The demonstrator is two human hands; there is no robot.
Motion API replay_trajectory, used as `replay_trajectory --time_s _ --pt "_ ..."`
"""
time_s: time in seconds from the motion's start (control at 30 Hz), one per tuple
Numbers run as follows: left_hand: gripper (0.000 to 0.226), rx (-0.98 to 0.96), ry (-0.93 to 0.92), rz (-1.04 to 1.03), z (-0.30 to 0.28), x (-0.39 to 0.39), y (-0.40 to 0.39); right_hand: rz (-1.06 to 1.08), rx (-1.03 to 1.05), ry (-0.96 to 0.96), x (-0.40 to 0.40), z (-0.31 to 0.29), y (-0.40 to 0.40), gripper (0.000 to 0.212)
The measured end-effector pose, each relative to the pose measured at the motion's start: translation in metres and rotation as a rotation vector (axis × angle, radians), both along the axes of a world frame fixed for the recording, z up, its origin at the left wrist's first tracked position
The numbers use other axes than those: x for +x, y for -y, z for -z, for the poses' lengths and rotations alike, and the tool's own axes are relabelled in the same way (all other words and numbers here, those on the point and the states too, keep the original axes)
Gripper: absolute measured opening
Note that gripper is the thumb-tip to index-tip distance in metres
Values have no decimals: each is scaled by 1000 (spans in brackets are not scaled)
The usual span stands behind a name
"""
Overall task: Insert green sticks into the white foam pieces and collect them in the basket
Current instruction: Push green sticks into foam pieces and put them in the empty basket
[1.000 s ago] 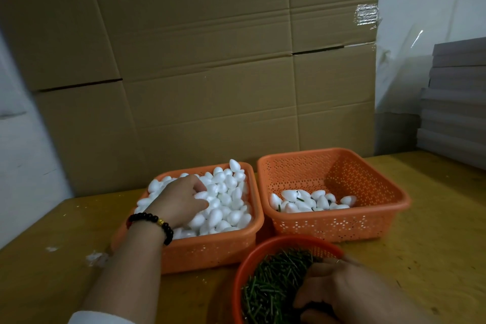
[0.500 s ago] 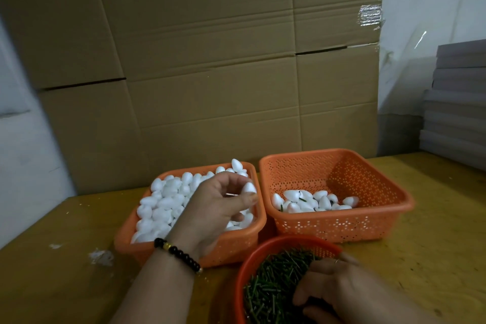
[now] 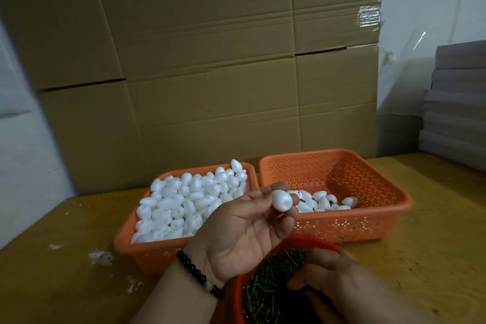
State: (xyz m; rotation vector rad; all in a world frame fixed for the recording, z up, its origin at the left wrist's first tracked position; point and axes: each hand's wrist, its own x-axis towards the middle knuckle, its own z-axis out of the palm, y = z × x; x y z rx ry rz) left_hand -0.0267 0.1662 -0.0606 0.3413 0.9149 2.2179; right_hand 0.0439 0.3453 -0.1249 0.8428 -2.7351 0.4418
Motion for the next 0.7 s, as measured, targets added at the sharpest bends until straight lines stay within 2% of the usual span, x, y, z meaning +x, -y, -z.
replay_trajectory --time_s 0.2,0.27,0.37,0.53,0.7 --pt "29 67 94 -22 1 -2 1 49 -91 -113 1 -4 -3 34" --pt "31 92 119 -23 1 -3 1 36 -119 -111 1 -4 -1 25" --pt "31 106 138 -38 2 -3 0 15 -239 -210 -2 -6 0 12" --pt "33 86 96 -52 6 -4 -1 44 -327 -336 -1 -10 -2 9" --pt "26 23 37 -48 13 -4 -2 121 -594 -421 0 -10 -3 17"
